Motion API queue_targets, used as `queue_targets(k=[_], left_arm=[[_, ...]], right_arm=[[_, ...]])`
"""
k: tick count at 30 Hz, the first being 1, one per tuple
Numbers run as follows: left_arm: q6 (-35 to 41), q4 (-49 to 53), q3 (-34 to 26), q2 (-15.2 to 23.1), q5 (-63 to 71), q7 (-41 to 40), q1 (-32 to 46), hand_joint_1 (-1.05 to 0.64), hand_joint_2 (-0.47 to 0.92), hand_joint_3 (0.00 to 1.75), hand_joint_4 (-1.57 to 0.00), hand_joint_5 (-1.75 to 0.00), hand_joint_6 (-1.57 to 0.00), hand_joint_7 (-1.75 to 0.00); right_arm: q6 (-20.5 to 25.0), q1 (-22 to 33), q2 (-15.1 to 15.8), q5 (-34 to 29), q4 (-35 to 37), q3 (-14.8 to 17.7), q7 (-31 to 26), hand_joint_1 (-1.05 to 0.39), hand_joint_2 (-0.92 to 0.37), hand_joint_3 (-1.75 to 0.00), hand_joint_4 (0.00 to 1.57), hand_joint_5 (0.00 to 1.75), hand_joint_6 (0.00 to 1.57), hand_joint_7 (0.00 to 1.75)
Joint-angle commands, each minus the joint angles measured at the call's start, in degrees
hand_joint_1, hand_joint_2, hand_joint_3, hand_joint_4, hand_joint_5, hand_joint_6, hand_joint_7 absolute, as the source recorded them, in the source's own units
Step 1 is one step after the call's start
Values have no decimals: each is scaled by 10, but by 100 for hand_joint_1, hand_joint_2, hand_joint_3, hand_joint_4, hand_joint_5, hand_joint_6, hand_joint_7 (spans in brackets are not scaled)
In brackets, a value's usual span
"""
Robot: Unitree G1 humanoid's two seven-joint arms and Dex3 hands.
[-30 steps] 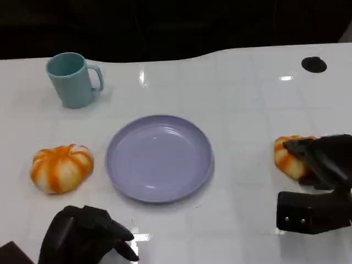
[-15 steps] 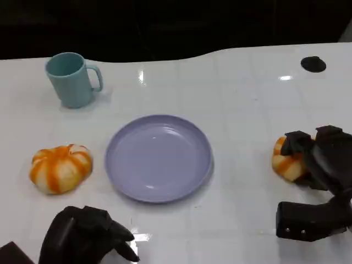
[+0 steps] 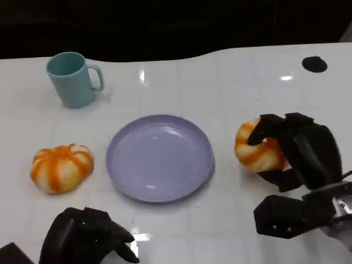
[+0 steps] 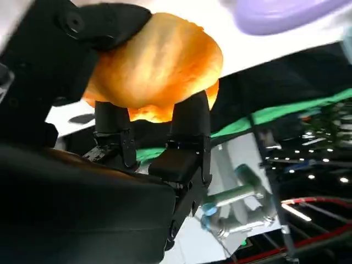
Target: Grasp the bread from the table and place it into the plate.
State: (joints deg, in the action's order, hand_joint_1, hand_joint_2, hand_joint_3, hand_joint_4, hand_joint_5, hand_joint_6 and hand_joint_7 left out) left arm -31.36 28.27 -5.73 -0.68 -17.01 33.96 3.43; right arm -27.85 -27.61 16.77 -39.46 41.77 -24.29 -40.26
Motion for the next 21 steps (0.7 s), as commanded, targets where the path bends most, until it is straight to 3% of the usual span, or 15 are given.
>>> queue_targets(k=[1,4,11,21], left_arm=[[2,-1,-1,8,0,-3,0,-105,89,0,-156,-45,-157,-26],[3,0,-1,8,-2,0,-1,-105,89,0,-156,-45,-157,-25],[-2,1,0,9,3,-2,-1,-105,90,0,-157,-44,-157,-25],[-3,1,1,9,2,-2,-1,-105,90,0,-157,-44,-157,-24]], right_arm=[[-11,9,-18,28,-50,18,37,5,-16,-150,104,175,83,173],[-3,2,-40,26,-70,17,57,3,-11,-160,106,175,89,163],[-3,-30,-98,21,-39,8,78,-1,-12,-160,106,175,92,156],[-18,-63,-138,10,21,-6,70,-1,-15,-155,103,175,88,163]])
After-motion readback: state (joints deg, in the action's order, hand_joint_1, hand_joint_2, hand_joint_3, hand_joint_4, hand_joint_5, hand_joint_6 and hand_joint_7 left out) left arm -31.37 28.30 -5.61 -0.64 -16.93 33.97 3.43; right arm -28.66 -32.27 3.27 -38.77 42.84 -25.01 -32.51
